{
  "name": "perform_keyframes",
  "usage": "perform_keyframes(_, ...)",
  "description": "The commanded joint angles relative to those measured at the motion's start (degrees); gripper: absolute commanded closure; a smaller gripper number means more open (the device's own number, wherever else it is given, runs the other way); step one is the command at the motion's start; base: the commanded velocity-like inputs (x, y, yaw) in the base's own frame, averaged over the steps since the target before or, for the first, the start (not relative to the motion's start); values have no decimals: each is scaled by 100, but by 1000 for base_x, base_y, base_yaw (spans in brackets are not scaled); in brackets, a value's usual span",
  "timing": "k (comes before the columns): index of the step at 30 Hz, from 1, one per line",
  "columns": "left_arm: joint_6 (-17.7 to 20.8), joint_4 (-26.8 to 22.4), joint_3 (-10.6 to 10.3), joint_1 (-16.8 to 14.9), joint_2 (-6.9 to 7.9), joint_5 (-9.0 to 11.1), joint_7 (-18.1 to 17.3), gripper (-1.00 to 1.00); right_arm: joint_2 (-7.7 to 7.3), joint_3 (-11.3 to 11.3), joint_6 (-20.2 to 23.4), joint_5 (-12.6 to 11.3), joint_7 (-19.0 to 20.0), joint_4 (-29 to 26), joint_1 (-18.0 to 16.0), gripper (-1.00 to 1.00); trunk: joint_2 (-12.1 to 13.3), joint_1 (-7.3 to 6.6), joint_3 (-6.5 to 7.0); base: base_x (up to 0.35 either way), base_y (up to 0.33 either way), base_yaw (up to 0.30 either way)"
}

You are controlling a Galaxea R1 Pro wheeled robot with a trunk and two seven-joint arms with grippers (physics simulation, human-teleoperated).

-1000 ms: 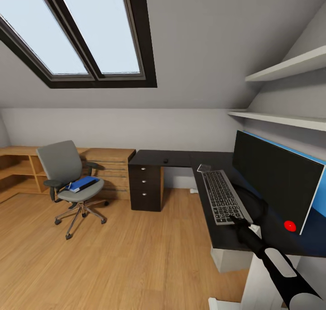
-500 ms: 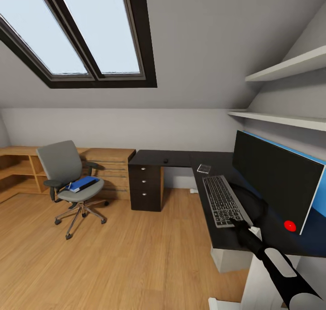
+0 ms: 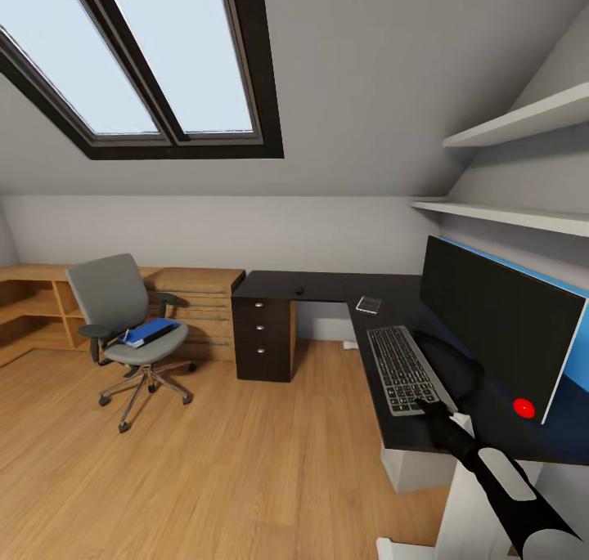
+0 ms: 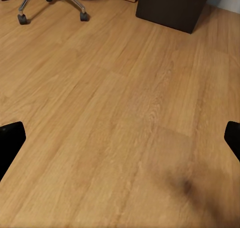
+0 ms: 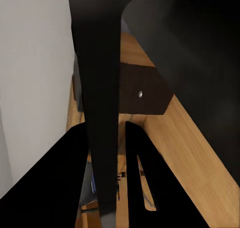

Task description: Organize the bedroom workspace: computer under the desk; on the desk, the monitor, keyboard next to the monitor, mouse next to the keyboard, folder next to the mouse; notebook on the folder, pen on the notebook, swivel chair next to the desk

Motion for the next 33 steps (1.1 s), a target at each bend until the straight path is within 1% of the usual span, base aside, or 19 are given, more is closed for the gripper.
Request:
perform_keyframes(1,-14,4,-12,-4,-1,36,-17,-100,2,-18,39,-54,-7,0,-4,100,-4,0,-7,0,0,0)
perform_keyframes(3,-13,4,-12,-4,0,36,-16,-100,1,-16,45,-116,-40,-2,-4,100,-4,0,-7,0,0,0)
perform_keyframes(7,-11,4,-12,-4,1,36,-17,-100,-6,-22,188,-153,-54,-8,-4,100,-4,0,-7,0,0,0)
perform_keyframes(33,-20,4,-12,-4,-1,36,-17,-100,-4,-24,235,-155,-19,-35,-4,100,-4,0,-7,0,0,0)
